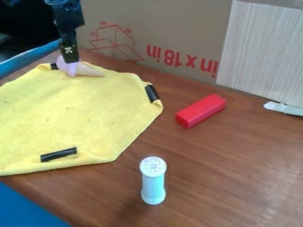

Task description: Move the ice cream to the center of the table

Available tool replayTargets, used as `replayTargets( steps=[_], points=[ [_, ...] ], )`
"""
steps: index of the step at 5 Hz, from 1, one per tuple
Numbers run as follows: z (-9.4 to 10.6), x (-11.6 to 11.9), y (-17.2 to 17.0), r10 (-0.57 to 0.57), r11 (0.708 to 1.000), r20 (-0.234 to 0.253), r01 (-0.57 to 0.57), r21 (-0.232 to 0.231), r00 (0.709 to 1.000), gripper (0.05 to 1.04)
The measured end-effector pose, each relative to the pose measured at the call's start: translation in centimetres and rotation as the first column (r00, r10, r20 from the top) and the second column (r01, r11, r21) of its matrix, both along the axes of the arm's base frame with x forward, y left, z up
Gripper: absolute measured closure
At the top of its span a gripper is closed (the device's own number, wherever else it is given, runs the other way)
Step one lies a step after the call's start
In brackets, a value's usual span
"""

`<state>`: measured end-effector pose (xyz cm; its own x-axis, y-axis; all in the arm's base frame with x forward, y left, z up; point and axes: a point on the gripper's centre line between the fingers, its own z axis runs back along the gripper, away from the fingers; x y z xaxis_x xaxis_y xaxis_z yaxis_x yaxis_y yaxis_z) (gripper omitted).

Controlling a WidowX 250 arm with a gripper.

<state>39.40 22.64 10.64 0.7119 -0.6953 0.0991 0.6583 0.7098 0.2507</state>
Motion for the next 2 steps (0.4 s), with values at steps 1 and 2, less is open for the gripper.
replayTargets(
  steps=[1,2],
  points=[
    [-0.25,0.34,-0.41,0.002,1.0,-0.01,-0.002,0.007,1.0,0.083],
    [-0.94,0.52,0.04,0.008,1.0,-0.024,-0.007,0.024,1.0,0.083]
  ],
)
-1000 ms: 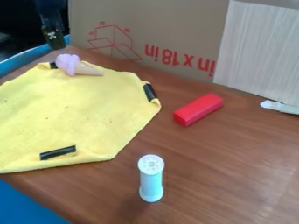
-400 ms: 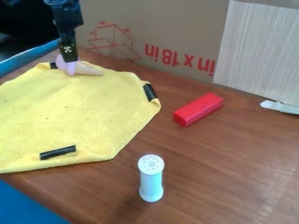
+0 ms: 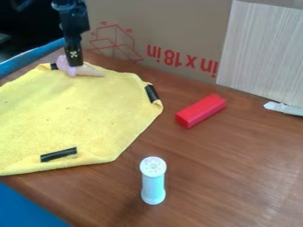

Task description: Move the ice cream to the center of the table

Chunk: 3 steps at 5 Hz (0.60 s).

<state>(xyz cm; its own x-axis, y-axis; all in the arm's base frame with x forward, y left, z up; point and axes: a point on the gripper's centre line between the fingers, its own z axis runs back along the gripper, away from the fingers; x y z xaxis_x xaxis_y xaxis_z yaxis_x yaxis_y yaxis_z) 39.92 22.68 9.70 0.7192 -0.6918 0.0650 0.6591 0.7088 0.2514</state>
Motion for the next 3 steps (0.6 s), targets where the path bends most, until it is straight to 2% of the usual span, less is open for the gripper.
replayTargets(
  steps=[1,2,3],
  points=[
    [-0.75,-0.13,0.27,0.004,1.0,-0.023,-0.003,0.013,1.0,0.083],
    [-0.82,-0.04,0.57,0.01,1.0,-0.029,-0.009,0.025,1.0,0.129],
    [-0.84,-0.08,0.7,0.03,0.999,-0.028,-0.029,0.025,0.999,0.312]
  ],
)
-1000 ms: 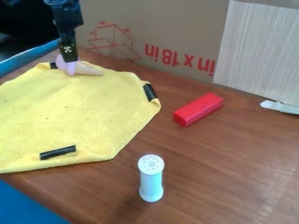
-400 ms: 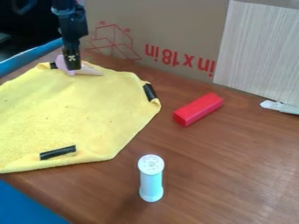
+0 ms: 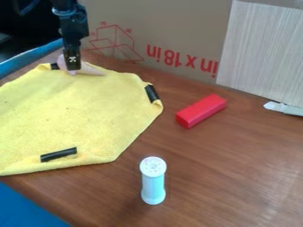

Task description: Move the ice cream to the center of the table

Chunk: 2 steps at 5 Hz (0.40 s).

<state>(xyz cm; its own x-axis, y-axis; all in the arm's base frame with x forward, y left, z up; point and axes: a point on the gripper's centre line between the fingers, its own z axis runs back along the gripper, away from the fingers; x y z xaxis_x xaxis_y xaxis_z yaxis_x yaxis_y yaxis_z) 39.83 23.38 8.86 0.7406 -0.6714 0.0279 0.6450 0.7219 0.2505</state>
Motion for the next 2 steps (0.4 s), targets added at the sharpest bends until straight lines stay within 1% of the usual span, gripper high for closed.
replayTargets(
  steps=[1,2],
  points=[
    [-0.01,-0.04,-0.02,0.002,1.0,-0.002,-0.002,-0.002,1.0,0.313],
    [0.04,-0.19,-0.2,-0.001,1.0,-0.014,0.0,-0.013,1.0,0.313]
  ],
)
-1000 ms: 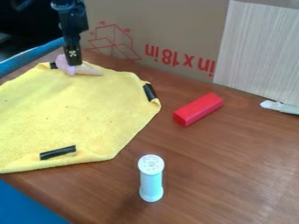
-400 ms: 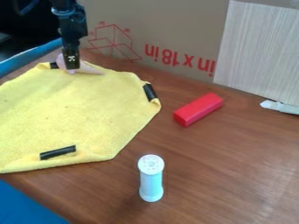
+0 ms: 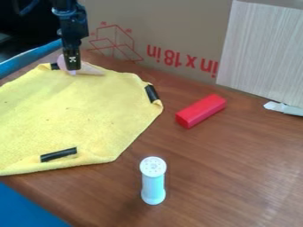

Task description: Move the ice cream to the center of the table

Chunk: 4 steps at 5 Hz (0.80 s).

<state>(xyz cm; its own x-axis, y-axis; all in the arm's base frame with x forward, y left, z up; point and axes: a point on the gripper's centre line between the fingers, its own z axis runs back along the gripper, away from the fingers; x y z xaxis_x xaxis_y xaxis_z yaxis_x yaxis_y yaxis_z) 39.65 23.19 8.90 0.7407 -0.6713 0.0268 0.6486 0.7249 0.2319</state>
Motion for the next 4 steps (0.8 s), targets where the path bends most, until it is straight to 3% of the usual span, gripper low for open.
replayTargets(
  steps=[1,2,3,4],
  points=[
    [0.5,0.5,-0.3,-0.007,1.0,0.029,0.007,-0.024,1.0,0.313],
    [1.6,0.5,-1.0,-0.019,0.998,0.098,0.024,-0.052,0.995,0.313],
    [4.9,-0.3,-2.5,-0.042,0.998,0.212,0.051,-0.037,0.976,0.313],
    [6.1,-1.8,-5.9,-0.09,0.993,0.231,0.106,-0.059,0.969,0.313]
  ],
)
